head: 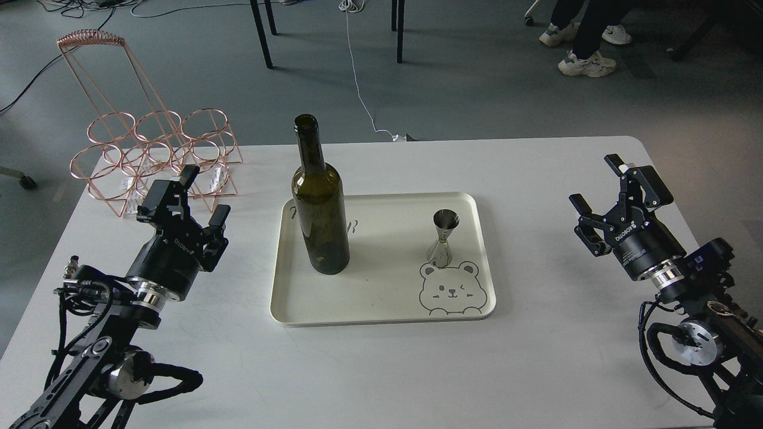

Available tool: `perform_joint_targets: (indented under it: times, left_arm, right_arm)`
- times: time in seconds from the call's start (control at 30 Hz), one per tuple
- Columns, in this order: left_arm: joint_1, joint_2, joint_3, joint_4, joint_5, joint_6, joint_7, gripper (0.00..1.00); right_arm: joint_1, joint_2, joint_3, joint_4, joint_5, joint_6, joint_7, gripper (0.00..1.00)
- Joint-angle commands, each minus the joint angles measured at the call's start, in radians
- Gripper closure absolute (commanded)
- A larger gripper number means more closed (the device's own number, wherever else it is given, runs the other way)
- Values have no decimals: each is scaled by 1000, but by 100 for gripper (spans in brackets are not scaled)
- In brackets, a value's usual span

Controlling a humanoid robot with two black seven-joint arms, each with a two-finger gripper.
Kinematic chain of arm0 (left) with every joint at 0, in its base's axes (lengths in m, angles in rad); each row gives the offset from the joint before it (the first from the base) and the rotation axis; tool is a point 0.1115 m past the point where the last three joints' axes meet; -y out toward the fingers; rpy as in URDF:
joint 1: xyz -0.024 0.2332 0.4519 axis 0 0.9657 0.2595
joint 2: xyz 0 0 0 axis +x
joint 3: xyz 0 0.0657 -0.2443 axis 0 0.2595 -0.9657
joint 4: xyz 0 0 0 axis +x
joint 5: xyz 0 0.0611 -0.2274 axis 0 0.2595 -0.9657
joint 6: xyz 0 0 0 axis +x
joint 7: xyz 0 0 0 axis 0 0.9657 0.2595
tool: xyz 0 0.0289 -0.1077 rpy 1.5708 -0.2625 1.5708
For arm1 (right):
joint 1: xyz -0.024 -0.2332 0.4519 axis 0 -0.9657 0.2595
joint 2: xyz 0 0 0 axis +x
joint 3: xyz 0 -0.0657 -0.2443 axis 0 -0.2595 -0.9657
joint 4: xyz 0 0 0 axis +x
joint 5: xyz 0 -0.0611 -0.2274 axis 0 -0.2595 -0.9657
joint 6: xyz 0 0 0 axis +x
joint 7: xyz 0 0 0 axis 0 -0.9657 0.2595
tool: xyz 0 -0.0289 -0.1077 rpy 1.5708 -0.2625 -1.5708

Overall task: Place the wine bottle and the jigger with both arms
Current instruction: 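Move the right gripper toward the metal jigger on the tray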

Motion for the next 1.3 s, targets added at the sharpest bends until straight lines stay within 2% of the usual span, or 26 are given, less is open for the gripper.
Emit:
perform_joint_targets:
  times: [0.0,0.1,0.37,0.5,0.7,0.8,0.9,0.97,1.07,1.17,1.27]
  left_arm:
    - [15,-3,1,-10,1,26,-19,2]
    - [13,-1,3,-10,1,35,-9,2]
    - [10,-3,-11,6,-6,-2,-55,2]
    - [5,-3,-9,3,-6,-2,-67,2]
    - [5,-3,-9,1,-6,0,-85,2]
    - [5,-3,-8,1,-2,0,-88,2]
    - [4,-3,-8,1,-1,0,-88,2]
    - [2,-3,-6,1,-1,0,-88,2]
    - [2,-3,-3,0,-1,0,-87,2]
    - [2,-3,-2,0,1,0,-88,2]
    - [2,-3,0,0,-1,0,-88,2]
  right_arm:
    - [-3,-1,-1,0,6,-2,0,1]
    - [-2,-1,13,0,15,-11,0,1]
    - [0,0,18,14,19,-61,0,3]
    - [-18,-1,10,78,23,-100,0,4]
    - [-40,-9,5,112,17,-92,0,3]
    - [-32,-19,-18,118,-64,-91,0,2]
    - [-35,-50,-45,135,-297,-107,0,2]
    - [-37,-76,-82,141,-490,-158,0,3]
    - [-35,-98,-194,147,-742,-374,0,3]
    - [-28,-115,-300,146,-885,-578,0,3]
    - [-9,-113,-338,144,-1007,-695,0,3]
